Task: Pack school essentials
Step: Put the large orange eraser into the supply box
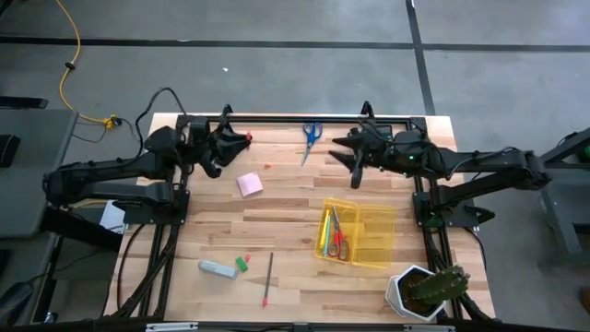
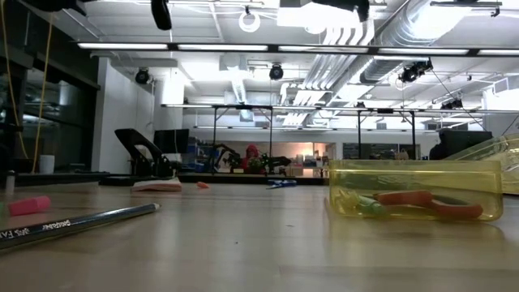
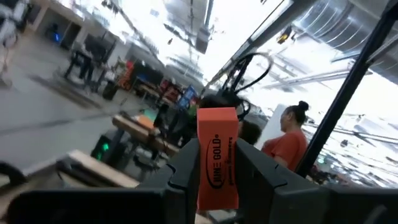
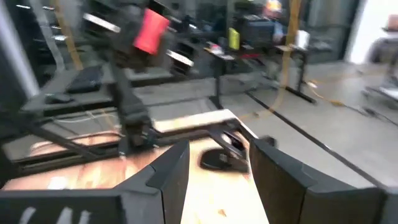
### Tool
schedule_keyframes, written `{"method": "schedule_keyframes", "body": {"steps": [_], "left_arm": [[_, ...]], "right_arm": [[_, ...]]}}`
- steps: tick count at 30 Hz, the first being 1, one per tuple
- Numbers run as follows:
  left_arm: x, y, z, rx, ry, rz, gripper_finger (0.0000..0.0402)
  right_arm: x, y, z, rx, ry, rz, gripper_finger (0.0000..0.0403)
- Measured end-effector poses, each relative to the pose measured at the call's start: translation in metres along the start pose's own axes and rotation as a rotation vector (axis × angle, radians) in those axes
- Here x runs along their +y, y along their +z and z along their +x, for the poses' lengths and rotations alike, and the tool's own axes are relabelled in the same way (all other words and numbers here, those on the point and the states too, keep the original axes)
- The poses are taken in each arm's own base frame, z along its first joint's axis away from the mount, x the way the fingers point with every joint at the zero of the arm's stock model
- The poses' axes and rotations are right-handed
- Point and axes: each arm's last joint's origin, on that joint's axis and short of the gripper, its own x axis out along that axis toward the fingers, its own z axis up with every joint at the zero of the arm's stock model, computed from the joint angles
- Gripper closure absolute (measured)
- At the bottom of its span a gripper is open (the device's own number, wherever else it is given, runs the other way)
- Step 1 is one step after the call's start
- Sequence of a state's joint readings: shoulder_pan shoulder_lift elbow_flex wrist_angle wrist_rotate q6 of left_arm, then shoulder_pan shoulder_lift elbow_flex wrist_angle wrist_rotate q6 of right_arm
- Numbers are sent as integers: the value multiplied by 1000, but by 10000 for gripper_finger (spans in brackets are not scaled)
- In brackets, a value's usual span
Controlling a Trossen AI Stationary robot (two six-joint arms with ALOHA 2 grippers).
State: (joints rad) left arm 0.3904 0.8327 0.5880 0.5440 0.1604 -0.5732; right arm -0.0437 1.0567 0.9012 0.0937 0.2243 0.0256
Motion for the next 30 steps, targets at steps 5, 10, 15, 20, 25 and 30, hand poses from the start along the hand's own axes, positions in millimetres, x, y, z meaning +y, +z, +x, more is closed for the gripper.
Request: {"method": "schedule_keyframes", "body": {"steps": [5,10,15,20,25,30], "left_arm": [[9,-19,13,166,-77,-119,329],[20,-48,28,374,-128,-297,329],[27,-72,45,546,-171,-399,329],[32,-80,68,636,-238,-417,329],[37,-87,85,706,-287,-445,329],[41,-94,93,749,-304,-469,329]], "right_arm": [[15,-15,25,16,77,-119,243],[27,-27,40,16,109,-154,243],[40,-28,52,84,196,-190,243],[52,-29,67,194,292,-208,243],[57,-29,78,248,342,-212,243],[58,-29,81,246,348,-235,243]]}}
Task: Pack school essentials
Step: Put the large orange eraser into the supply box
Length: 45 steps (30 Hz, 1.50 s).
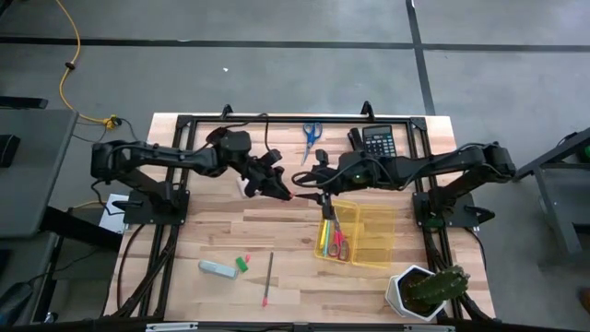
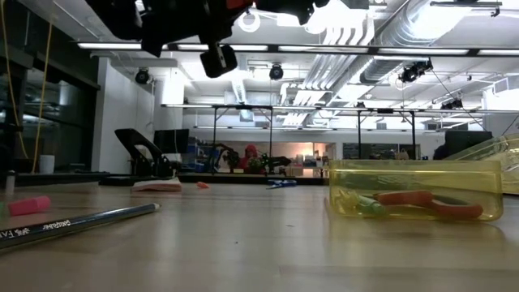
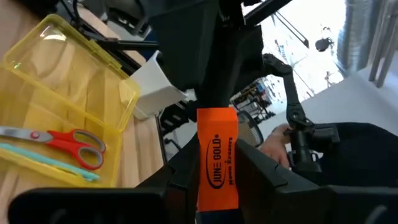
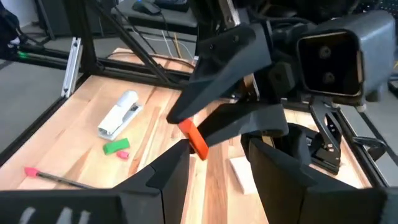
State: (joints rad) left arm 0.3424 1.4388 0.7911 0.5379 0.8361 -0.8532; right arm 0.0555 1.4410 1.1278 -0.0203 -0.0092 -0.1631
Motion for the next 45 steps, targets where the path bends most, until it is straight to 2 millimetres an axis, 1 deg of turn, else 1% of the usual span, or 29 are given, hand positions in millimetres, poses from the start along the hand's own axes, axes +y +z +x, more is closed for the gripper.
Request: {"method": "schedule_keyframes", "body": {"steps": [6,14,18,35,40,42,45], "left_arm": [[2,3,4,0,-2,5,329],[1,4,4,-18,-2,15,329],[0,6,4,-45,7,18,329],[1,5,4,-46,12,14,329],[1,6,3,-49,15,14,326],[3,8,1,-52,16,14,315],[5,13,-8,-52,5,19,285]], "right_arm": [[1,0,0,-10,48,5,243],[2,1,0,-20,67,5,246],[2,0,0,-14,76,5,267],[2,0,0,-10,78,5,393],[2,0,0,-10,77,5,396],[2,0,0,-9,72,5,396],[1,1,-3,-12,68,2,399]]}}
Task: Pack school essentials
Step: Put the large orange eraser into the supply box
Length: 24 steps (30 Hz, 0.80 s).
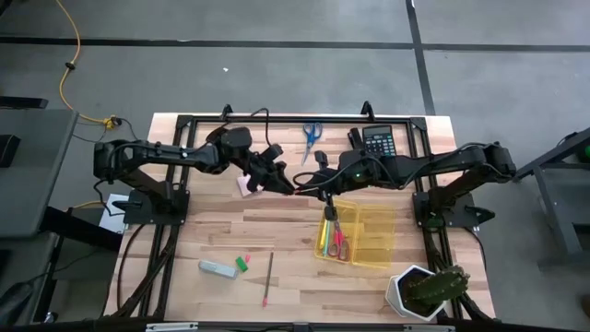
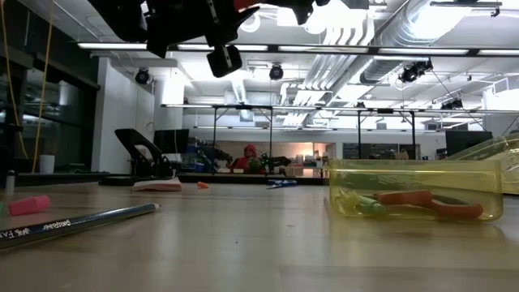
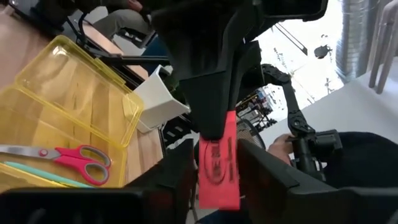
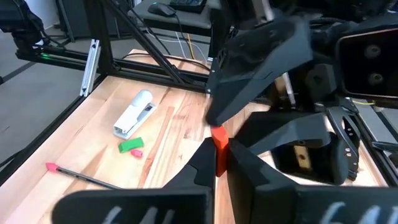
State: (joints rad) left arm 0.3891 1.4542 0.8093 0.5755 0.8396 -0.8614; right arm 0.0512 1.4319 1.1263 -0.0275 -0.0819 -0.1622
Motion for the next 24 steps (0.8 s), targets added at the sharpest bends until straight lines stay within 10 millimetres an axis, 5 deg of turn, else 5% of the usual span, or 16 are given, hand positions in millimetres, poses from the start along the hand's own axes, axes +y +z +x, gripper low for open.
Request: {"method": "schedule_keyframes", "body": {"steps": [9,15,24], "left_arm": [[-3,34,-64,-53,-30,40,216],[-44,51,-124,-283,80,238,226],[-109,5,-155,-506,583,466,271]], "right_arm": [[-20,16,-57,-6,-104,23,400],[-27,23,-90,-26,-192,65,400],[-35,19,-96,-57,-215,117,402]]}}
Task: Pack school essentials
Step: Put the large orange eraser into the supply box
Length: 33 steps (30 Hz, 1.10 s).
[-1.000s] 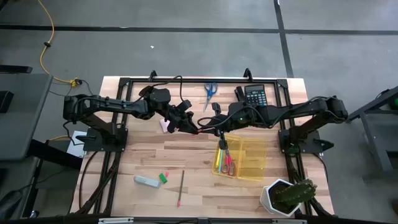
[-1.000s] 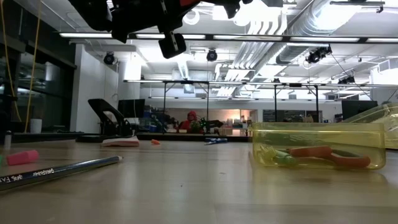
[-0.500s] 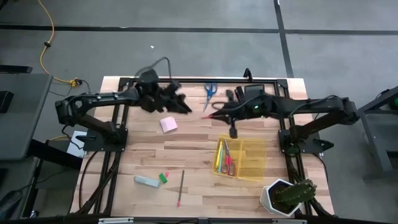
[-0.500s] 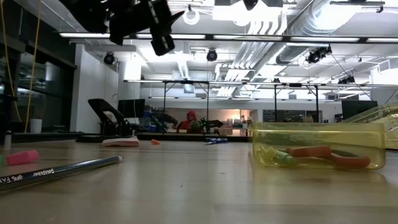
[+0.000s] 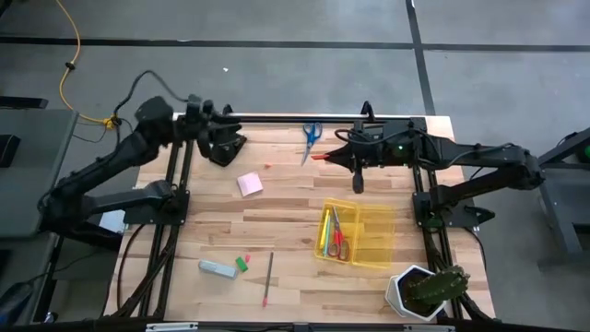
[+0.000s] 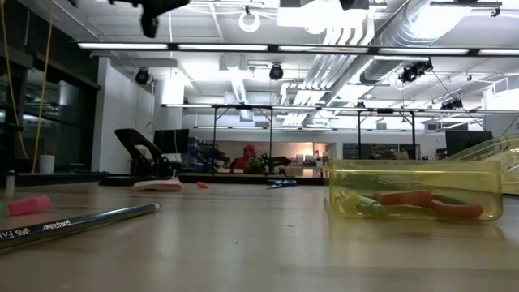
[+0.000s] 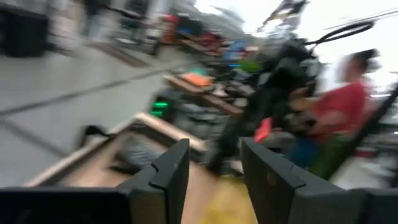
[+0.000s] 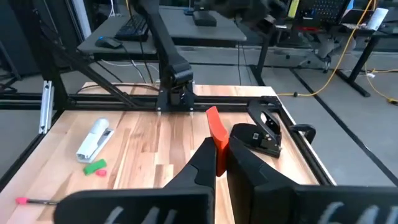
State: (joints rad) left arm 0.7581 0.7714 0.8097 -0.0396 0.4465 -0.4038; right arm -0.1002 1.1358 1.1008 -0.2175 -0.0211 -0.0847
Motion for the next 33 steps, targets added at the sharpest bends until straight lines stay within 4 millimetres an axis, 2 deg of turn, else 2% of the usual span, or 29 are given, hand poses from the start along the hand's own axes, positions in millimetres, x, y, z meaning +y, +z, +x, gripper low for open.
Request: {"method": "schedule_keyframes", "body": {"steps": [4,9,16,19,23,33], "left_arm": [[-20,-5,-15,-42,131,68,286],[-39,-6,-15,-122,172,124,301],[-64,-32,18,-106,56,165,313],[-75,-36,28,-127,22,178,316],[-83,-37,32,-156,-16,192,316],[-83,-38,31,-148,-18,185,316]], "right_arm": [[-10,-25,9,-50,27,79,402],[-16,-43,14,-221,60,150,402],[-14,-34,12,-293,103,125,403],[-14,-32,11,-300,117,119,403],[-14,-31,11,-301,118,118,403],[-14,-30,11,-249,128,146,403]]}}
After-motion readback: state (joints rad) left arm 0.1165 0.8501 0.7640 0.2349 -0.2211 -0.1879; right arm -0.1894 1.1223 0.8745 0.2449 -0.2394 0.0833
